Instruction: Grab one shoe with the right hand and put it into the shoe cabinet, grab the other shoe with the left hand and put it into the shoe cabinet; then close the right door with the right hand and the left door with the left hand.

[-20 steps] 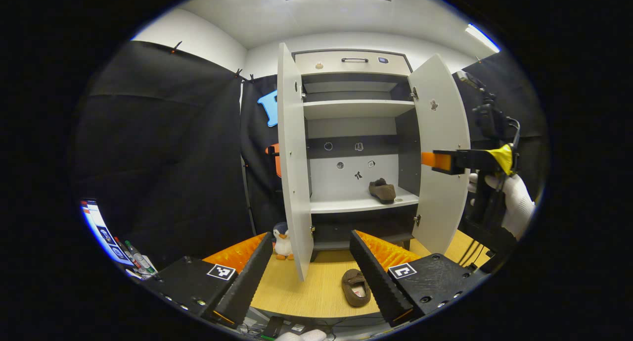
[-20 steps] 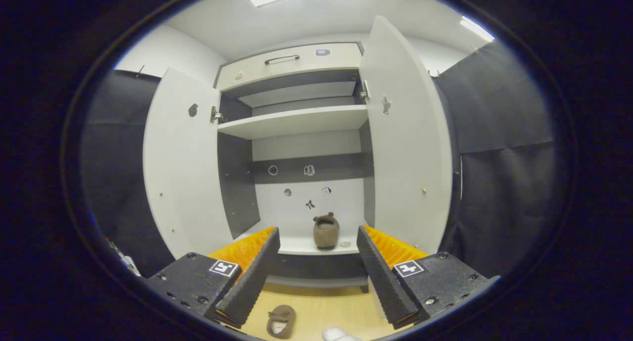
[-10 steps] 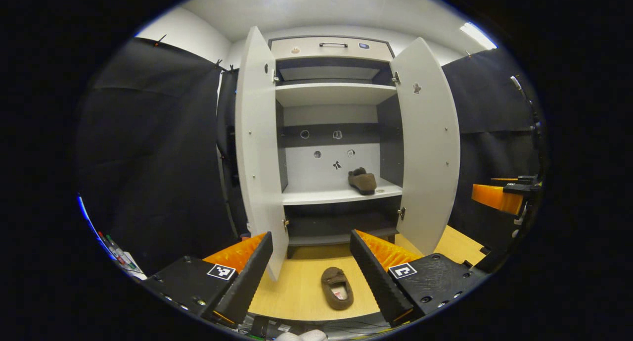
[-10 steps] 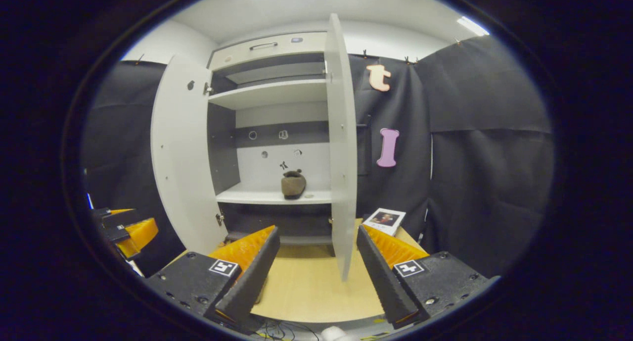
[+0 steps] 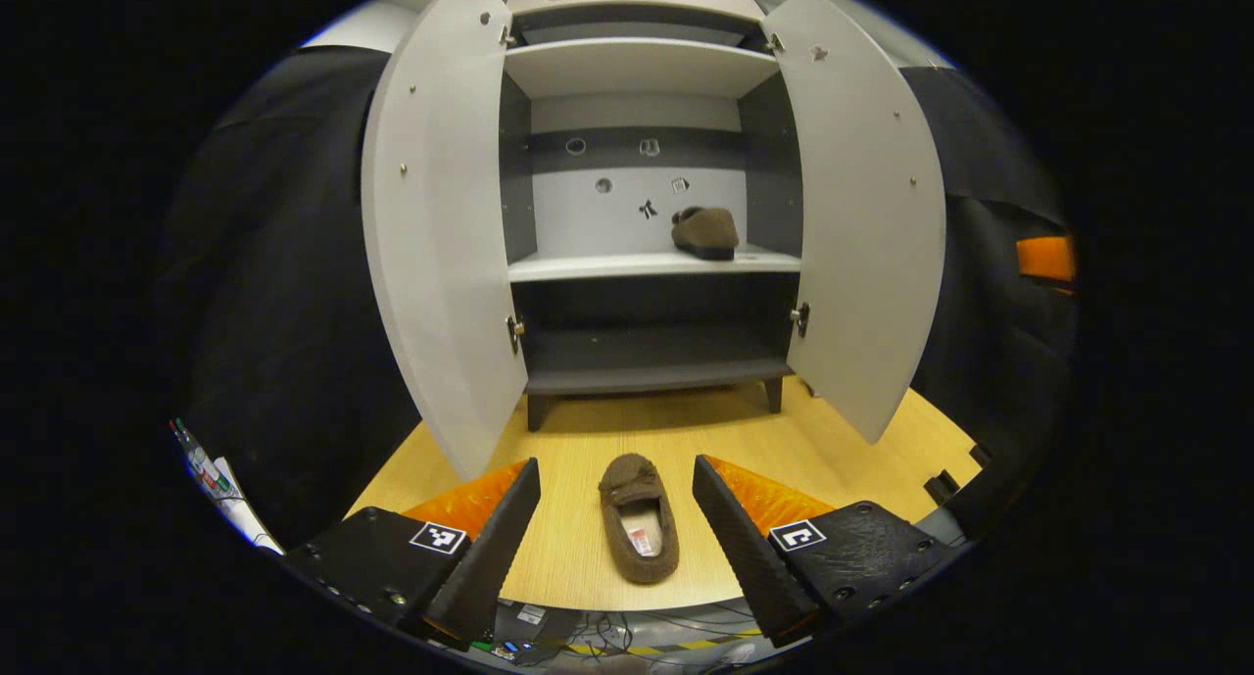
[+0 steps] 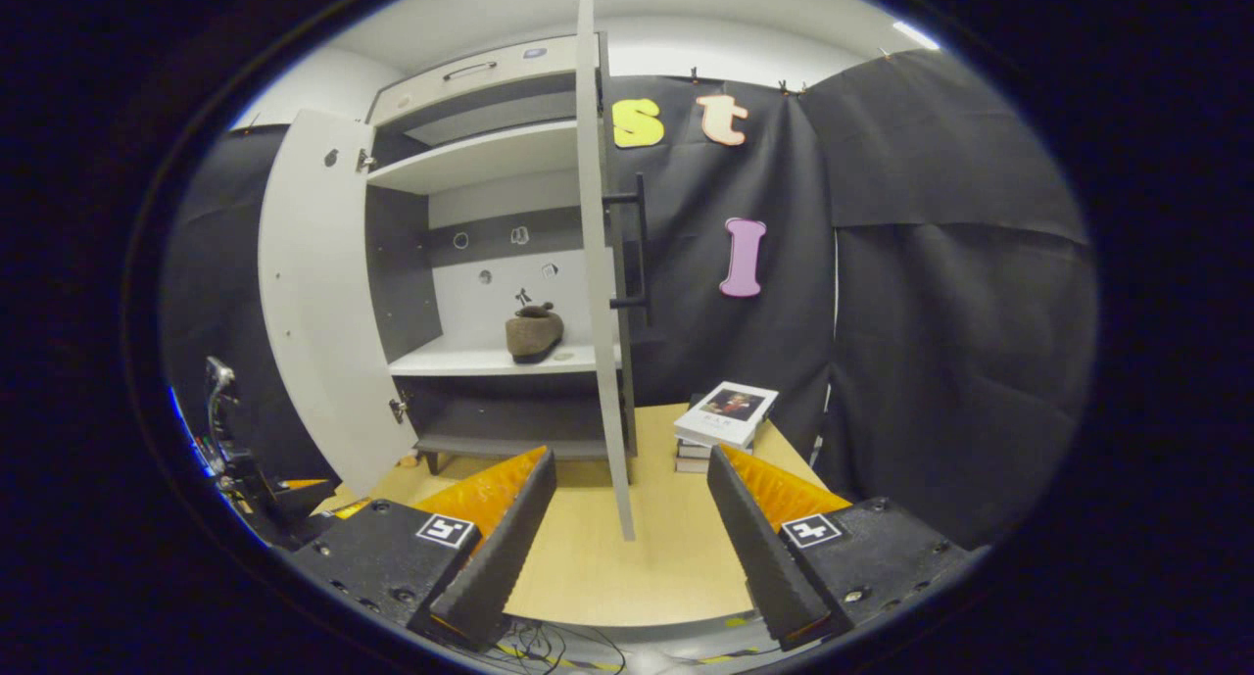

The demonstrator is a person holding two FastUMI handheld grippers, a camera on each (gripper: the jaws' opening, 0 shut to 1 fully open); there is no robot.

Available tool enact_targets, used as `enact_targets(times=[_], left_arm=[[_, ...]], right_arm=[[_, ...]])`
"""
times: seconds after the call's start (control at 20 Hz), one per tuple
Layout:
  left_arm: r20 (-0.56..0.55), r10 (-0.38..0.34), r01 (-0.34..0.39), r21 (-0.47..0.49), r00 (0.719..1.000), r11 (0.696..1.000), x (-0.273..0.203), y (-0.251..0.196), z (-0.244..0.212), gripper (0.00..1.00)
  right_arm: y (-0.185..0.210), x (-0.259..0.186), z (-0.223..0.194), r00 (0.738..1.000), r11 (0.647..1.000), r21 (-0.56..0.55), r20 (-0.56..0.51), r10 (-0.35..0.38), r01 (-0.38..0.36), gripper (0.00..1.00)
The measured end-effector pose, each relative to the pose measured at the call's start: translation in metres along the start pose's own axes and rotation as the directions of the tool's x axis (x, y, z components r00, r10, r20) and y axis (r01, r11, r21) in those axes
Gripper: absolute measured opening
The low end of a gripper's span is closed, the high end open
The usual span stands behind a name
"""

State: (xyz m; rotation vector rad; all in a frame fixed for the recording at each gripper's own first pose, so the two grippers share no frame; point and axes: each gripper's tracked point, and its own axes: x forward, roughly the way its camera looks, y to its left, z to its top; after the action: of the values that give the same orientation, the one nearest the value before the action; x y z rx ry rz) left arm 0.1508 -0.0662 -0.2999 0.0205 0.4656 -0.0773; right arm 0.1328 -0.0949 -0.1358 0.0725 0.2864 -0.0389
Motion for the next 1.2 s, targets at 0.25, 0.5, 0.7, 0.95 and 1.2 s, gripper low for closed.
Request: enact_targets(times=[0.25, 0.5, 0.7, 0.95, 1.2], left_arm=[[-0.164, -0.031, 0.02, -0.067, 0.986, 0.998, 0.058, 0.008, -0.062, 0.97], [-0.256, -0.043, 0.041, -0.014, 0.966, 0.999, 0.105, 0.02, -0.108, 0.97], [-0.313, -0.068, 0.074, 0.006, 0.947, 0.997, 0.144, 0.02, -0.137, 0.97], [-0.295, -0.053, 0.06, 0.015, 0.954, 0.998, 0.188, 0.03, -0.133, 0.94], [-0.289, -0.088, 0.094, 0.007, 0.953, 0.996, 0.212, 0.018, -0.131, 1.0]], right_arm=[[-0.005, 0.002, -0.007, 0.996, 0.997, -0.005, -0.033, -0.079, 0.079, 0.99], [0.006, 0.009, -0.007, 0.987, 0.988, -0.005, -0.047, -0.151, 0.151, 0.99], [0.004, 0.01, -0.014, 0.974, 0.977, -0.002, -0.071, -0.215, 0.215, 0.99], [0.0, 0.008, -0.014, 0.96, 0.962, 0.006, -0.073, -0.272, 0.273, 0.99], [-0.003, 0.007, -0.014, 0.947, 0.949, 0.024, -0.07, -0.314, 0.316, 0.99]])
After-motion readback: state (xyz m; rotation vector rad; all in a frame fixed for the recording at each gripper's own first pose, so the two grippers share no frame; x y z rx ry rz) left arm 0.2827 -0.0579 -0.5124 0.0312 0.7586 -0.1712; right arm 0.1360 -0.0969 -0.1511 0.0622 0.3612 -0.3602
